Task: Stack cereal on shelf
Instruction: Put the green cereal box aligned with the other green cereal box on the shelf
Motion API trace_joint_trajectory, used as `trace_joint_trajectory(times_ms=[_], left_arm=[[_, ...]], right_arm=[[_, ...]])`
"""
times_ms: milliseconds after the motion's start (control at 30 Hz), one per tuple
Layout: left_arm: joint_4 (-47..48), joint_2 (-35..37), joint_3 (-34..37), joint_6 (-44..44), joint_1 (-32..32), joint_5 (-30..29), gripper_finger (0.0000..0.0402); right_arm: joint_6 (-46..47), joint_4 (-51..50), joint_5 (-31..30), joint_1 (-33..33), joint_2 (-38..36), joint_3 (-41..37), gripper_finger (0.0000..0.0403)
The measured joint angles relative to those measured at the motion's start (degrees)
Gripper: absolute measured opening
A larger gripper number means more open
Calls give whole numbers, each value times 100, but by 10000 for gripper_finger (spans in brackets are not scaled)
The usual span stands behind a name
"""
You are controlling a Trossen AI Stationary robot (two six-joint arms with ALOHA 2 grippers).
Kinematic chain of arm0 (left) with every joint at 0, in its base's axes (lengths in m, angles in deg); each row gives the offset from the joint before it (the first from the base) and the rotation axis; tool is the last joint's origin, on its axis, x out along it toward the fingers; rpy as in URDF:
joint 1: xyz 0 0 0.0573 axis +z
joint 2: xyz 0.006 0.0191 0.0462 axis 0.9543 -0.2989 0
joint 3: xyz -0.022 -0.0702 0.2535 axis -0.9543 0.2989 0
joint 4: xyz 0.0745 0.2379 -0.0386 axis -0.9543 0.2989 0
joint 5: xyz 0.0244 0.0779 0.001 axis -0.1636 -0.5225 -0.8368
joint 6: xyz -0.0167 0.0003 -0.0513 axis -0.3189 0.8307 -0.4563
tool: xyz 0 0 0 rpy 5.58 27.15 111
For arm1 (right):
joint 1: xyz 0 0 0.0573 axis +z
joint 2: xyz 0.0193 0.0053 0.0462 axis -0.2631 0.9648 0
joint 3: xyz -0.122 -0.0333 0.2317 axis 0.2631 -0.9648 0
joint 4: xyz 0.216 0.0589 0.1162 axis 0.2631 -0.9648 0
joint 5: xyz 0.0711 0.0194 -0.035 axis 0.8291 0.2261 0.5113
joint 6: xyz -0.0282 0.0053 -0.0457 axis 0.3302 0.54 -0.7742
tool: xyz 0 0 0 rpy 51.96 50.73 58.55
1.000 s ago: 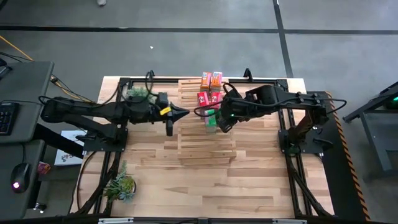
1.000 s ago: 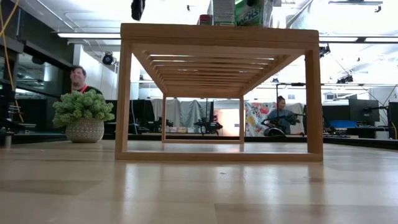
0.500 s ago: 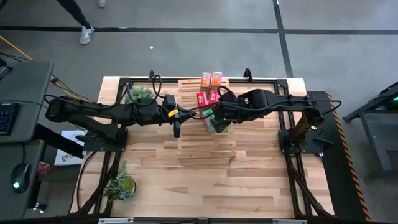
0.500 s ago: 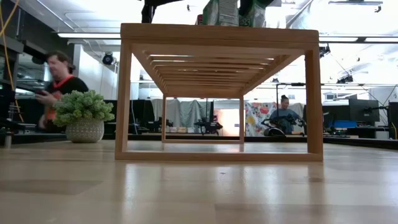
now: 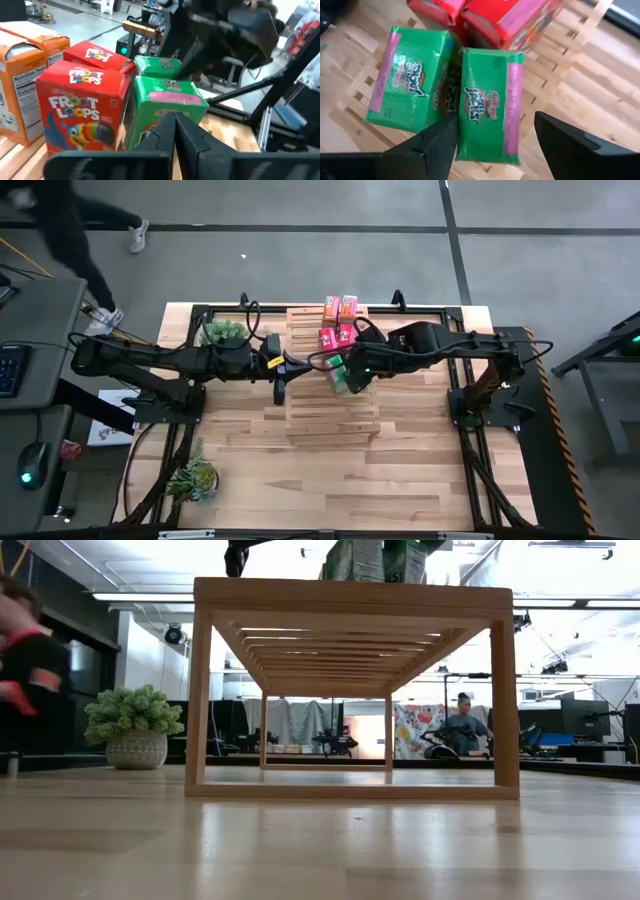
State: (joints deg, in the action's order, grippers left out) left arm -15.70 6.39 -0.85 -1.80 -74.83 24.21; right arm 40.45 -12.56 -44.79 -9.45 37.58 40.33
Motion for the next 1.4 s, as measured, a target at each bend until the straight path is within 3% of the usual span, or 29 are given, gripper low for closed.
trace_joint_trajectory(times_ms=[367,533,700,800,933,1100,1400], left_arm=[[361,248,0,280,0,-37,0],[334,68,0,272,-1,-39,0],[-2,-176,0,149,-13,119,0],[-16,-279,2,130,-15,287,0],[-165,-484,0,65,-15,284,0],[-390,-796,0,-214,-6,282,0],[-550,-1234,0,-607,-6,279,0]], right_arm=[[-717,-102,-305,105,-619,0,253],[-1029,-390,-583,177,-821,-125,209],[-996,-158,-546,175,-1417,-1499,76],[-852,913,-526,175,-2069,-2736,13],[-862,2914,-433,101,-2895,-4174,25],[-827,4344,-283,-36,-3328,-5194,5],[-834,4713,71,-44,-3262,-5547,2]])
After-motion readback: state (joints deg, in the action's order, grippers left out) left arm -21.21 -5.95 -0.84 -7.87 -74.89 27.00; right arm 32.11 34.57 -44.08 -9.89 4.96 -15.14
